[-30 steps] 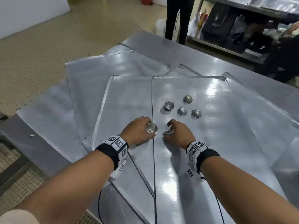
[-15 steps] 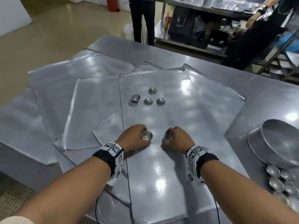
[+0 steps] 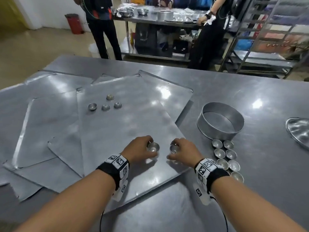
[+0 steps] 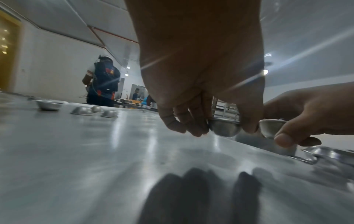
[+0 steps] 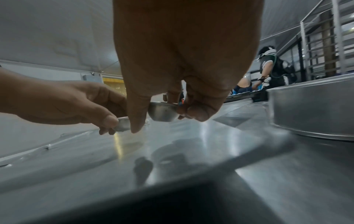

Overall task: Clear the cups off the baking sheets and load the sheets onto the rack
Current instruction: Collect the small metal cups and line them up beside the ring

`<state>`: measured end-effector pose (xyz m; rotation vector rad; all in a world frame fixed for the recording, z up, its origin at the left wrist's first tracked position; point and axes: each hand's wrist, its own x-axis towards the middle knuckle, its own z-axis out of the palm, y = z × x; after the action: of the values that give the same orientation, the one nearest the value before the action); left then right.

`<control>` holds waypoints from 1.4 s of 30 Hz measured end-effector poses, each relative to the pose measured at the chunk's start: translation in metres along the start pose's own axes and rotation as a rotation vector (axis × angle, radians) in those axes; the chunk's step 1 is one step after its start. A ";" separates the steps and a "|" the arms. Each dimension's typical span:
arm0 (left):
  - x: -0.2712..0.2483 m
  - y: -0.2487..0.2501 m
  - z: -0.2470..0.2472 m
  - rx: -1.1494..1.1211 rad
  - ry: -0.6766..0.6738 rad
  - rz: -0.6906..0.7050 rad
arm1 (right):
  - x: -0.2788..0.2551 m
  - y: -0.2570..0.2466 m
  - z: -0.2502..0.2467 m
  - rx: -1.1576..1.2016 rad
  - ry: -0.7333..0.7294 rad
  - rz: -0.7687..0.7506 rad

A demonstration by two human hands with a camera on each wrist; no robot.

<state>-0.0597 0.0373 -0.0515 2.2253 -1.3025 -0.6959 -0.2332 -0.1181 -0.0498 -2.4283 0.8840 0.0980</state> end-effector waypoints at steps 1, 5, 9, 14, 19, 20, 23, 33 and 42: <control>0.002 0.014 0.010 0.006 -0.014 0.017 | -0.011 0.013 -0.005 0.011 0.019 0.014; 0.007 0.065 0.050 0.024 -0.064 0.055 | -0.055 0.064 -0.015 0.072 0.080 0.068; 0.008 0.108 0.089 0.029 -0.082 0.095 | -0.096 0.111 -0.023 0.120 0.116 0.125; 0.007 0.148 0.126 0.118 -0.065 0.147 | -0.136 0.160 -0.028 0.156 0.116 0.205; -0.001 0.169 0.150 0.230 -0.009 0.236 | -0.158 0.189 -0.026 0.146 0.121 0.223; -0.003 0.173 0.155 0.215 -0.003 0.236 | -0.161 0.192 -0.024 0.156 0.121 0.218; -0.003 0.175 0.173 0.146 -0.034 0.218 | -0.168 0.198 -0.017 0.163 0.117 0.213; -0.018 0.166 0.219 0.125 -0.226 0.167 | -0.182 0.209 -0.004 0.157 0.078 0.264; -0.019 0.161 0.225 0.051 -0.163 0.116 | -0.192 0.212 0.002 0.214 0.145 0.309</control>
<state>-0.3145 -0.0473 -0.1199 2.1496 -1.5311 -0.8230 -0.5136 -0.1411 -0.1046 -2.1071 1.2634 -0.0574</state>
